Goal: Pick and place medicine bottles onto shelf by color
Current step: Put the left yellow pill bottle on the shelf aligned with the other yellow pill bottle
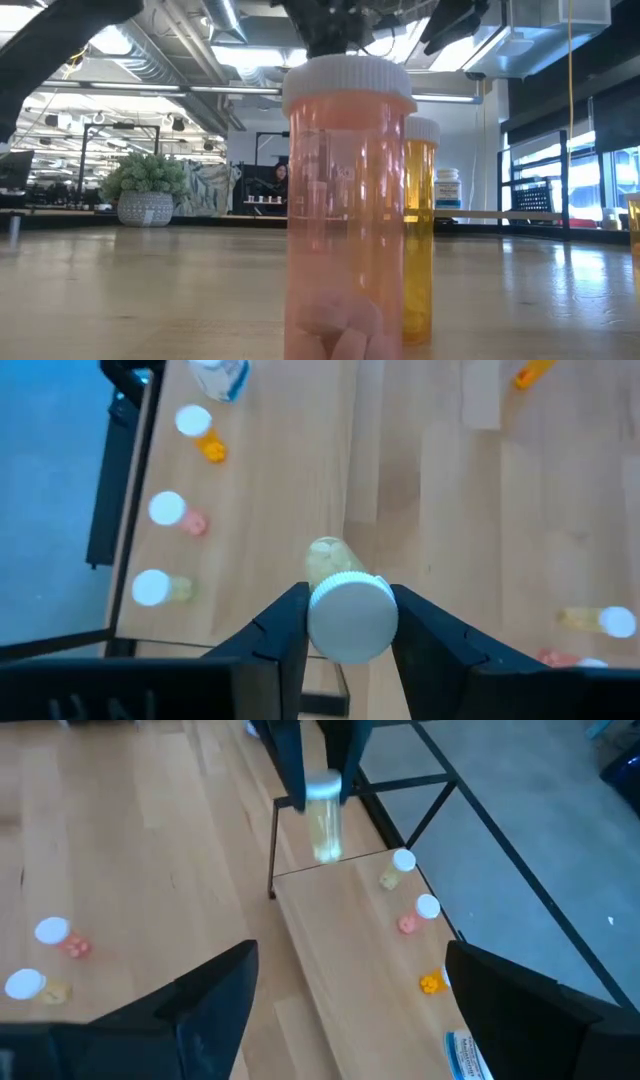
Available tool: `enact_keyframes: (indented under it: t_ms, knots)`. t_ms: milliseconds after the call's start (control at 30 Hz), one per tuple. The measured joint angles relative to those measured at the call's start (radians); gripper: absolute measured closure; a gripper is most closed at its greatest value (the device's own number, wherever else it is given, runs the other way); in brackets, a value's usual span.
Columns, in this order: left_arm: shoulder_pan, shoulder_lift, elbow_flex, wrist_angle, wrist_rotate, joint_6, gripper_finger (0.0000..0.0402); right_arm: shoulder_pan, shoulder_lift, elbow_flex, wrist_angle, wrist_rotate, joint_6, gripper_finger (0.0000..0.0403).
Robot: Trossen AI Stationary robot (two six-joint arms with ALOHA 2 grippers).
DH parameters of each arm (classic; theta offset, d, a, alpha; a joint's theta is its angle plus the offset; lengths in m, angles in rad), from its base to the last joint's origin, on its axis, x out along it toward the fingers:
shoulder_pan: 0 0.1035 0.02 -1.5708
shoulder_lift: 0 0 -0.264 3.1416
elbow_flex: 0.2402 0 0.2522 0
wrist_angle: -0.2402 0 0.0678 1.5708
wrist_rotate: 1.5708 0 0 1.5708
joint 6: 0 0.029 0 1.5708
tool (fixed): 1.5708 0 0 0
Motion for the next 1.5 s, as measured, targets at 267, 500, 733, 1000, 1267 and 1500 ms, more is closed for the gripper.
enact_keyframes:
  t_ms: [267, 500, 733, 1000, 1267, 1500]
  knots:
    - [0.003, 0.107, 0.0, 0.01, -0.041, 0.001, 0.0283, 0.0, 0.0, 0.0, 0.0, -0.058, -0.01, 0.008]
    - [0.003, 0.175, 0.0, 0.005, -0.082, -0.004, 0.0283, 0.0, 0.001, 0.0, 0.0, -0.166, -0.052, 0.008]
    - [0.002, 0.205, 0.0, 0.006, -0.153, -0.033, 0.0283, 0.0, 0.001, 0.0, 0.0, -0.165, -0.054, 0.008]
    - [0.005, 0.205, 0.0, 0.023, -0.181, -0.066, 0.0283, 0.0, 0.001, 0.0, 0.0, -0.165, -0.056, 0.008]
    - [-0.015, 0.205, 0.0, 0.023, -0.177, -0.055, 0.0283, 0.0, 0.001, 0.0, 0.007, -0.165, -0.045, 0.008]
    - [-0.023, 0.196, -0.001, -0.007, -0.095, -0.054, 0.0283, 0.0, 0.002, 0.0, 0.023, -0.165, 0.049, 0.008]
